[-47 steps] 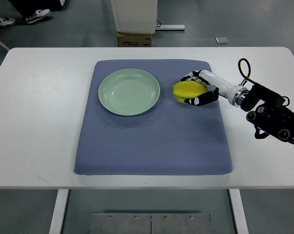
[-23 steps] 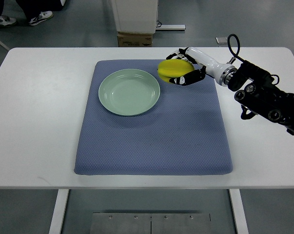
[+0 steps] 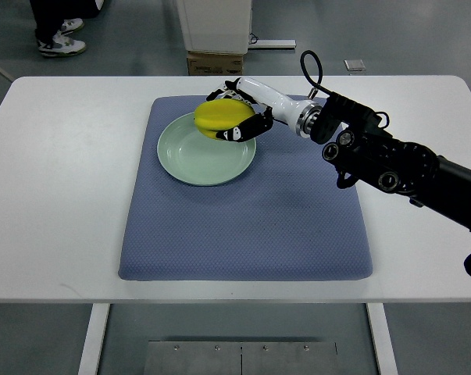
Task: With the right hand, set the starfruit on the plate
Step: 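Lift the starfruit and carry it over the green plate, then lower the starfruit onto the plate and open the right hand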
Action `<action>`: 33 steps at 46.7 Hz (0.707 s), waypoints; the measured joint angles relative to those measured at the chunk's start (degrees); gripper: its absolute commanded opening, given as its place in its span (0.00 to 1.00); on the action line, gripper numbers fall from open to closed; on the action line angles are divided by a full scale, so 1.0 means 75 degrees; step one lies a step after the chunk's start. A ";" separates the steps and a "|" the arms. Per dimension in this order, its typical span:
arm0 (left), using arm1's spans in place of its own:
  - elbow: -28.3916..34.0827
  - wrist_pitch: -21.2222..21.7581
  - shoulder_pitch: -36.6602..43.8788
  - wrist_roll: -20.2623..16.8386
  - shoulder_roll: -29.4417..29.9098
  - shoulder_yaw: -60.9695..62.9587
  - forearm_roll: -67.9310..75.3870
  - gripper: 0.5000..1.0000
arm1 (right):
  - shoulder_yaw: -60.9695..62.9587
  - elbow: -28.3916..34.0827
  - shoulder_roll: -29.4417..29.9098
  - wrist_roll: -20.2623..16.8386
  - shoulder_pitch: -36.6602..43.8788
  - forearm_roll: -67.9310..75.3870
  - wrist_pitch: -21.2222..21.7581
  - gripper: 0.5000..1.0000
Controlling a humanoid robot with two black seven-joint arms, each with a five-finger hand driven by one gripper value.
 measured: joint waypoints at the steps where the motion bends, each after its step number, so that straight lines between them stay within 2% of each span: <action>1: 0.0000 0.0000 -0.0001 0.0000 0.0000 0.0001 0.0000 1.00 | -0.0012 -0.0034 0.0062 0.0000 0.0013 0.0000 0.0001 0.00; 18: -0.0002 -0.0002 -0.0001 0.0000 0.0000 0.0002 -0.0001 1.00 | -0.0289 -0.0540 0.0276 -0.0153 0.0072 -0.0004 0.0003 0.00; 33: -0.0001 -0.0003 -0.0003 0.0000 0.0000 0.0001 -0.0001 1.00 | -0.0502 -0.0627 0.0276 -0.0239 0.0065 -0.0012 0.0003 0.00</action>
